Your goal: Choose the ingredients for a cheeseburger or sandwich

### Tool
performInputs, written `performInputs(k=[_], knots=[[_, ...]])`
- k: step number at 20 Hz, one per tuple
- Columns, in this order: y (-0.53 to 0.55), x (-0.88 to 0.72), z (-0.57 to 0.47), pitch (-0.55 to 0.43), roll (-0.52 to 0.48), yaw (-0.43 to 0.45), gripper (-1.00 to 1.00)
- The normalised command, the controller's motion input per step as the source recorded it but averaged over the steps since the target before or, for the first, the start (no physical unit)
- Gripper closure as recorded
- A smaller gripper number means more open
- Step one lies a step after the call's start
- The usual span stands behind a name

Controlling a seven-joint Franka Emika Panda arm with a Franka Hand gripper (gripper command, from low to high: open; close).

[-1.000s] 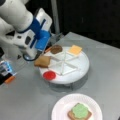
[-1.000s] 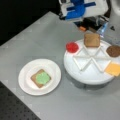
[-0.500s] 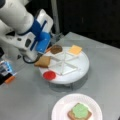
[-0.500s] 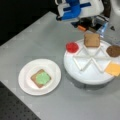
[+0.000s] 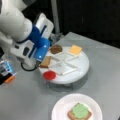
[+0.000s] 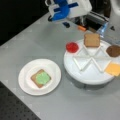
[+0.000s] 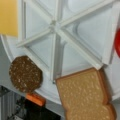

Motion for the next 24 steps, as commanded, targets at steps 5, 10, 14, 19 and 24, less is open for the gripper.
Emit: performInputs(k=[5,10,14,19,24], knots=[[-0.50,0.22,-0.17,0.128,0.227,0.199,-1.00],[-0.32,0.14,-0.23,0.095,0.275,0.204,-1.00],[-0.22,0.08,-0.28,0.060,0.370,0.184,-1.00],[-0.21,0.07,-0.25,0.043,0.485,0.150,-1.00],[-0.26,0.12,-0.20,0.045,0.435,0.085,-1.00]])
